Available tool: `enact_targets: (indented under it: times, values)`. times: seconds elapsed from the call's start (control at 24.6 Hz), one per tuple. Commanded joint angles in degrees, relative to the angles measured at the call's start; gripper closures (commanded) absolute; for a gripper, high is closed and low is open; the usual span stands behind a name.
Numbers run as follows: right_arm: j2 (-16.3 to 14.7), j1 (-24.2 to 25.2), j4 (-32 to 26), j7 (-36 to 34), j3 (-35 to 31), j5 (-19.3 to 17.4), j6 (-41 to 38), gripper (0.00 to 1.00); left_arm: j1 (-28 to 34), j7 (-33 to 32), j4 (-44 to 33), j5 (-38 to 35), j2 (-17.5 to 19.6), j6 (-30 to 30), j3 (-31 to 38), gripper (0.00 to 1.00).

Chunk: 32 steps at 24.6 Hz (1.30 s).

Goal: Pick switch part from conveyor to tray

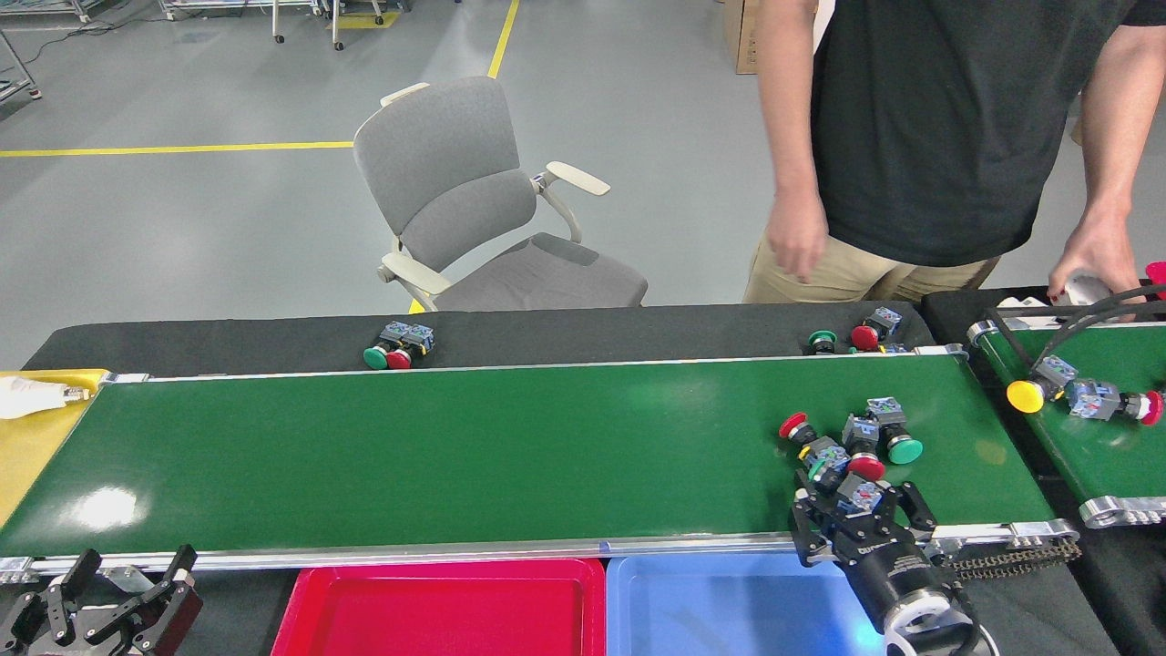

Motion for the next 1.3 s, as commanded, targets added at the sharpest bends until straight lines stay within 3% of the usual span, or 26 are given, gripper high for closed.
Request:
enact_targets:
  times: [0.0,0.12,0.16,0.2,0.28,0.32,0.41,0.53,0.73,0.89,0.97,1.06,1.14,1.26]
  values:
    - [0.67,-0.73,-2.22,-0.6,4.49,-0.18,-3.86,0.98,-0.21,0.26,-0.33,-0.05,0.37,-0.13,0.74,0.0]
    - [2.25,-3.19,-3.1,-0.51,14.42,0.17,-5.26,0.98,-0.21,0.26,-0.33,0.03,0.37,-0.13,0.65,0.0]
    - [2.86,-4.69,-2.66,-0.51,19.35,0.52,-5.26,0.93,-0.21,0.26,-0.33,0.03,0.37,-0.21,0.65,0.0]
    - [3.13,-5.74,-2.05,-0.51,23.74,1.23,-5.0,0.77,-0.21,0.26,-0.33,0.03,0.46,-0.21,0.56,0.0]
    - [4.53,-7.32,0.59,-0.51,29.45,2.46,-4.65,0.06,-0.56,0.26,-0.24,0.03,0.55,-0.21,0.39,0.0]
    - [6.2,-8.2,2.17,-0.51,31.03,2.72,-4.82,0.0,-0.65,0.26,-0.15,0.03,0.55,-0.21,0.3,0.0]
    - [8.23,-9.08,4.89,-0.51,32.62,2.72,-5.35,0.0,-0.74,0.26,-0.15,0.03,0.55,-0.21,0.3,0.0]
    - [8.67,-9.08,5.25,-0.43,33.76,2.63,-5.44,0.0,-0.74,0.26,0.47,0.03,0.46,-0.21,0.39,0.0]
    - [8.67,-7.94,1.12,-0.43,31.47,2.19,-3.15,0.01,-0.47,0.43,0.2,0.03,0.2,-0.13,0.65,0.0]
    - [7.61,1.46,-8.55,-1.74,21.72,2.55,11.43,0.03,0.14,0.34,-0.15,0.03,-0.33,-0.21,0.91,0.0]
    - [6.12,5.95,-12.07,-7.9,17.85,2.63,20.4,0.03,0.58,0.08,-0.41,0.12,-0.59,-0.48,2.5,0.0]
    - [2.07,10.52,-13.56,-15.98,14.69,2.55,27.87,0.02,1.11,-0.01,-0.41,0.12,-0.68,-1.8,4.17,0.0]
    - [0.05,12.72,-13.56,-17.39,11.7,2.28,31.21,0.02,1.9,-0.01,-0.41,0.21,-1.38,-3.12,6.1,0.0]
    - [0.05,15.7,-13.47,-17.39,7.48,2.19,31.39,0.02,2.6,0.08,-0.5,0.12,-2.26,-4.35,7.42,0.0]
